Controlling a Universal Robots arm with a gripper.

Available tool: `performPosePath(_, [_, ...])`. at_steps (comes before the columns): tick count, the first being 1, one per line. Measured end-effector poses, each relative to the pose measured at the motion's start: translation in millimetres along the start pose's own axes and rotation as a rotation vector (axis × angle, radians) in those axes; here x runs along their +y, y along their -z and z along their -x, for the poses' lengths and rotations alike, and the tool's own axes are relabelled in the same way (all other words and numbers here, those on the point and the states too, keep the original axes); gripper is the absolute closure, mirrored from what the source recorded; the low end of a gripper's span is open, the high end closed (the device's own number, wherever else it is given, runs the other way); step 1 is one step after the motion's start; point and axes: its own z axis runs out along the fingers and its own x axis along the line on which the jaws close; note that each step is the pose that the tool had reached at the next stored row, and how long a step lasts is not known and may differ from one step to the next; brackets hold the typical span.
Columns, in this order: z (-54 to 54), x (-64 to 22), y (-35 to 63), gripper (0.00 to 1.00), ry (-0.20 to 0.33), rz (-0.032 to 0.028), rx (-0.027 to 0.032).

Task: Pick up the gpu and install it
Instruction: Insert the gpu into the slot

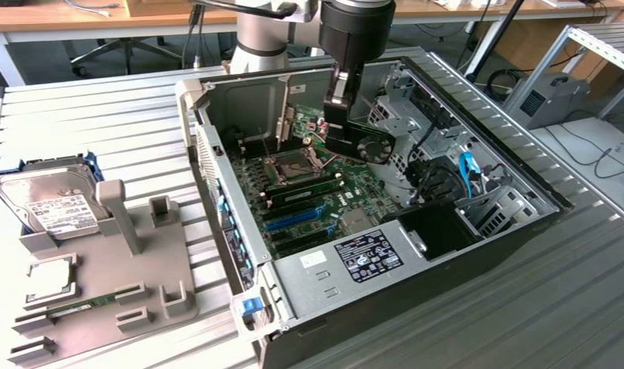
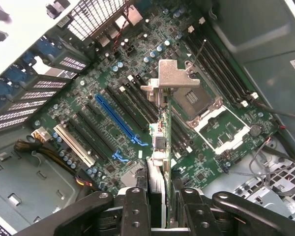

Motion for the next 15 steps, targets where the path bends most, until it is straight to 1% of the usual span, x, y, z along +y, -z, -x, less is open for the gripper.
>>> performPosePath(15, [0.0, 0.0, 0.0, 0.71, 0.042, 0.0013, -0.0036])
